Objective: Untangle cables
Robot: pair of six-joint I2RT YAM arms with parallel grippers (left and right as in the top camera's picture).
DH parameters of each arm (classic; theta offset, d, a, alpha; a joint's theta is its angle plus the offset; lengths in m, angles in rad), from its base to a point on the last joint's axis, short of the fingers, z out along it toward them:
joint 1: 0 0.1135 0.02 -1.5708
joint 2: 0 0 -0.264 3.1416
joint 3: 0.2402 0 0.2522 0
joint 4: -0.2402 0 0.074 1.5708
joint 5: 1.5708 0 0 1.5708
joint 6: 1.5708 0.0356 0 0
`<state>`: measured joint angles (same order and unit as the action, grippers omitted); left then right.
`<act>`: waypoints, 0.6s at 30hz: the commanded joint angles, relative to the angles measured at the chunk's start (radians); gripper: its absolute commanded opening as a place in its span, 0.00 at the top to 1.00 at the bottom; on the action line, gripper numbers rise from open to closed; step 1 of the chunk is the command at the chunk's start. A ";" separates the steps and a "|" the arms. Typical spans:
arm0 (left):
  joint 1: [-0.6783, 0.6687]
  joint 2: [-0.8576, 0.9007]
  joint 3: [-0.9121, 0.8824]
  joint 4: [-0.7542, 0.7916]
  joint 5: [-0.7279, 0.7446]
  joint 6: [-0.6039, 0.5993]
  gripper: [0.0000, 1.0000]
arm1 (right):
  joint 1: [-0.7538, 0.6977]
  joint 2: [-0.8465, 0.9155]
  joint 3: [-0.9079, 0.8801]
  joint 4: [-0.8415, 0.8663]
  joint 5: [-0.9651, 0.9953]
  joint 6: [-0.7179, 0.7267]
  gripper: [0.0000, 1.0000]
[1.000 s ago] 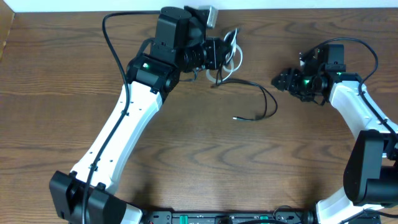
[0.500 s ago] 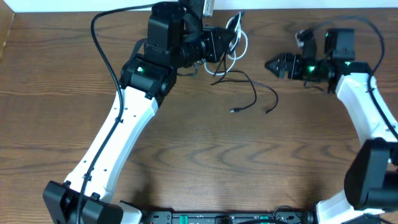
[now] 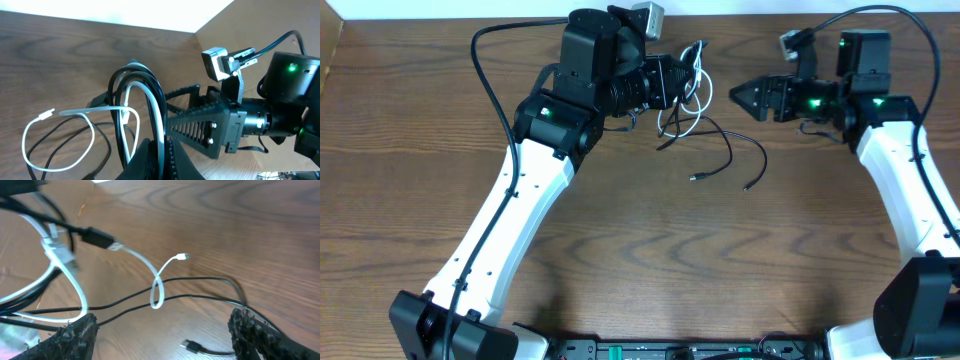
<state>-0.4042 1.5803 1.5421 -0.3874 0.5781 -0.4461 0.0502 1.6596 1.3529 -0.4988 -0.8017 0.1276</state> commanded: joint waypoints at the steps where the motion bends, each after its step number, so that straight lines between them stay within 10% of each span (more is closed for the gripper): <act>1: 0.000 -0.003 0.001 -0.015 0.017 -0.005 0.92 | 0.027 -0.008 0.014 0.024 -0.039 -0.013 0.21; 18: 0.001 -0.003 0.000 -0.067 0.062 -0.005 0.92 | 0.092 -0.004 0.011 0.061 -0.009 -0.027 0.30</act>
<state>-0.4042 1.5803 1.5421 -0.4637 0.6006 -0.4458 0.1165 1.6596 1.3529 -0.4366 -0.8104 0.1230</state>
